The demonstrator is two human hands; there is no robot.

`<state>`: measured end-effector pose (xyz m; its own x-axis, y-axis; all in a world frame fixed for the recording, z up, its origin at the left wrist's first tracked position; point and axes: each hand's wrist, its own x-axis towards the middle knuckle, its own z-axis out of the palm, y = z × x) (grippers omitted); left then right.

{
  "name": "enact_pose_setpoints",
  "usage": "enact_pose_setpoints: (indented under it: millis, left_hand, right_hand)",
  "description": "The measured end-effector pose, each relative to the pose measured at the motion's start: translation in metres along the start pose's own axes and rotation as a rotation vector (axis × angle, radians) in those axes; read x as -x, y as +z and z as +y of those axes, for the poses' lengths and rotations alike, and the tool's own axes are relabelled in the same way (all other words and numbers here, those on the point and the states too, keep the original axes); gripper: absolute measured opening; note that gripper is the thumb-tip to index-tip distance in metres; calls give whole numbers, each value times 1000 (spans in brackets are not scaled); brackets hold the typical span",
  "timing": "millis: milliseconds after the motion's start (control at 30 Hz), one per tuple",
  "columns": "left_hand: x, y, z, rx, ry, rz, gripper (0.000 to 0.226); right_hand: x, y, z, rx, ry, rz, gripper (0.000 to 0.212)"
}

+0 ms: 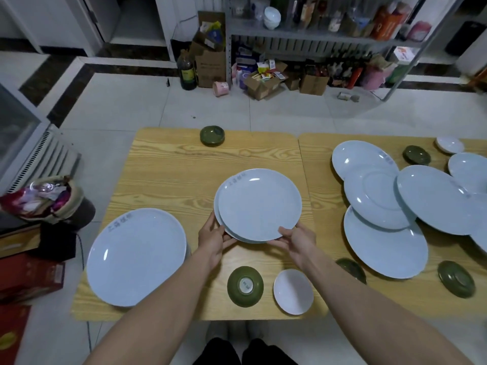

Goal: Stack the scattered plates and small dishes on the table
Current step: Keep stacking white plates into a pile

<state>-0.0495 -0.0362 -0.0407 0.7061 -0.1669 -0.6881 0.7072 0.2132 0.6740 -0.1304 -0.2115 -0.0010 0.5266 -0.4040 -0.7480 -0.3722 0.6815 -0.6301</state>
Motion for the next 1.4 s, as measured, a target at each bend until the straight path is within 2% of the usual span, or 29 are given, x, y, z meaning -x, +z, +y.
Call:
enact_pose_setpoints:
  millis: [300,467,700,933,1000,1233,1400]
  left_hand:
    - [-7,-7,-4,-41,-20,10,54]
    - [-7,-8,-7,-60,-11,11,52]
    - [-4,-7,-6,-83,2,8,45]
    - [-5,-7,-7,-78,4,10,52]
    - [-7,-7,-7,-80,7,16,55]
    - [-7,-5,-9,-74,15,29,61]
    - [-7,-5,-7,-90,15,47,60]
  right_hand:
    - [-9,6,8,70,6,59,54]
    - [-12,10,8,192,-11,109,57]
    - [-16,19,7,342,-38,275,44]
    - [-21,22,8,402,-68,384,27]
    - [-21,20,8,420,-73,407,30]
    - [-21,15,8,439,-56,415,35]
    - [-27,8,6,457,25,360,24]
